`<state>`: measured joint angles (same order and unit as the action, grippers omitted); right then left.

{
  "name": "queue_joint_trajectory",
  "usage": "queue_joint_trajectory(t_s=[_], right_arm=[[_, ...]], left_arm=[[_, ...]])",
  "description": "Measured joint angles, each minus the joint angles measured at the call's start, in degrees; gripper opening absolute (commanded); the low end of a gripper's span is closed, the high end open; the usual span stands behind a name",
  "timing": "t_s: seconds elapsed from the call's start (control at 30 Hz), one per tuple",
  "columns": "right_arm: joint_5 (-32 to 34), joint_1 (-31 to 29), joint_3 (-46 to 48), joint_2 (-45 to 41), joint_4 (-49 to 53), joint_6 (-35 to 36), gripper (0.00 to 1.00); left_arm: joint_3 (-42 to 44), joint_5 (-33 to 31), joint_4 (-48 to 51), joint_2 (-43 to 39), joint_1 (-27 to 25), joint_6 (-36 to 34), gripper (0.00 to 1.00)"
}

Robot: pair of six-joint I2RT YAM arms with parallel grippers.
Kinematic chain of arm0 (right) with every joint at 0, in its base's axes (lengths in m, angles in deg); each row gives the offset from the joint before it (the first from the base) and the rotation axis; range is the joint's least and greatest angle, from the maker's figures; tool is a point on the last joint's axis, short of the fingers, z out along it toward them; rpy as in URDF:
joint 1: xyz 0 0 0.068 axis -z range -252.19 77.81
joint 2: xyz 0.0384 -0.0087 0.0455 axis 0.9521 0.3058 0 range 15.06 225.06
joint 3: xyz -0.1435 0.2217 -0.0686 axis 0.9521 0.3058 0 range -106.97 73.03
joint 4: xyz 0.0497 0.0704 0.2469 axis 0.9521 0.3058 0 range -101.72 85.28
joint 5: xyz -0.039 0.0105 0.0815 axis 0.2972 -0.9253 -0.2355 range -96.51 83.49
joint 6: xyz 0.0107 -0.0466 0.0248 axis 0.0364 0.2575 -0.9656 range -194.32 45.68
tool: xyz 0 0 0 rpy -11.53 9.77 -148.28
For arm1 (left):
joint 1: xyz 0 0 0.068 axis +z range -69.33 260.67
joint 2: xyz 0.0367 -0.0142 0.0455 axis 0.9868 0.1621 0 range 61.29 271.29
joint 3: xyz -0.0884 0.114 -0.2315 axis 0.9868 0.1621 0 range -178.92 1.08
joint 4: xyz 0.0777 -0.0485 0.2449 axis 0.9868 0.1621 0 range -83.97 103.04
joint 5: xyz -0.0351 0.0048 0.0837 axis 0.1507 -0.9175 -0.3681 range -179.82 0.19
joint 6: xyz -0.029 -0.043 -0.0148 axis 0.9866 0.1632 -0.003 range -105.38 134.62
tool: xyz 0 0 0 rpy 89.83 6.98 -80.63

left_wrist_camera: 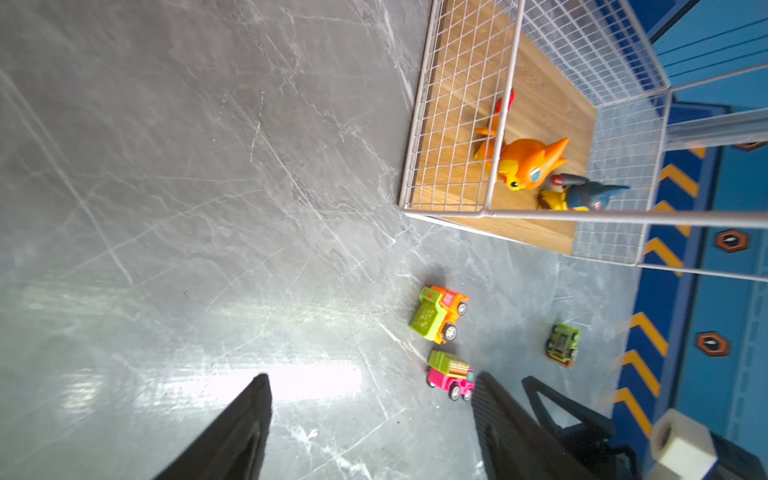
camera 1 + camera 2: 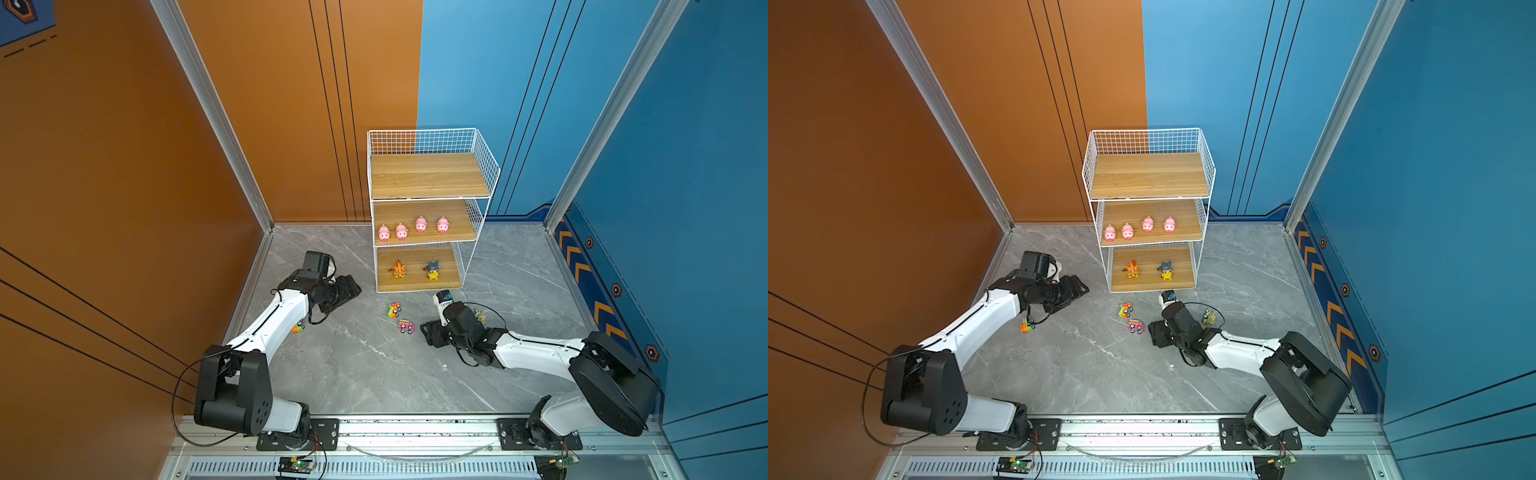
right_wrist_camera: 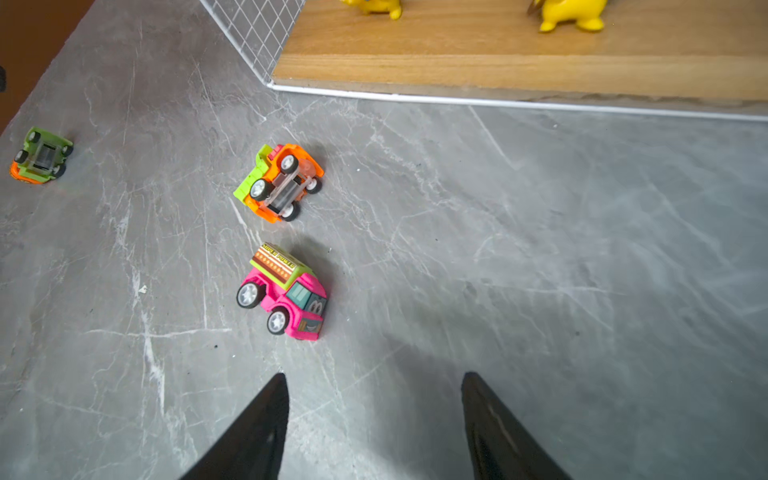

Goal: Place and organize the plastic toys onto the shelf
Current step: 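Withdraw the right gripper down toward the floor cars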

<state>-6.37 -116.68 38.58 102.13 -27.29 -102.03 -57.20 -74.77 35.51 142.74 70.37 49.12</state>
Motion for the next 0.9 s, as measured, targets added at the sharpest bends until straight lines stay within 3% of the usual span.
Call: queue_joint_trajectory(t_s=[0.17,0.33,0.67,0.9], right_arm=[[-2.99,0.0,-1.66,5.42,-6.27,-2.01,0.62],[-5.79,0.02,-1.77,8.61,-12.39,-3.5,0.61],[-8.0,-0.72,-3.23,12.9,-15.85,-3.37,0.49],[-4.42,-6.19,-3.23,12.94,-16.15,0.09,0.37]], left_arm=[[-5.86,-9.31,6.73,0.07,-2.14,-5.09,0.78],[-6.21,-16.15,11.34,-0.72,-0.63,-8.11,0.79],[-3.39,-18.08,14.08,-1.2,0.5,-7.93,0.79],[-1.27,-18.05,13.7,-2.84,-0.17,-7.06,0.79]])
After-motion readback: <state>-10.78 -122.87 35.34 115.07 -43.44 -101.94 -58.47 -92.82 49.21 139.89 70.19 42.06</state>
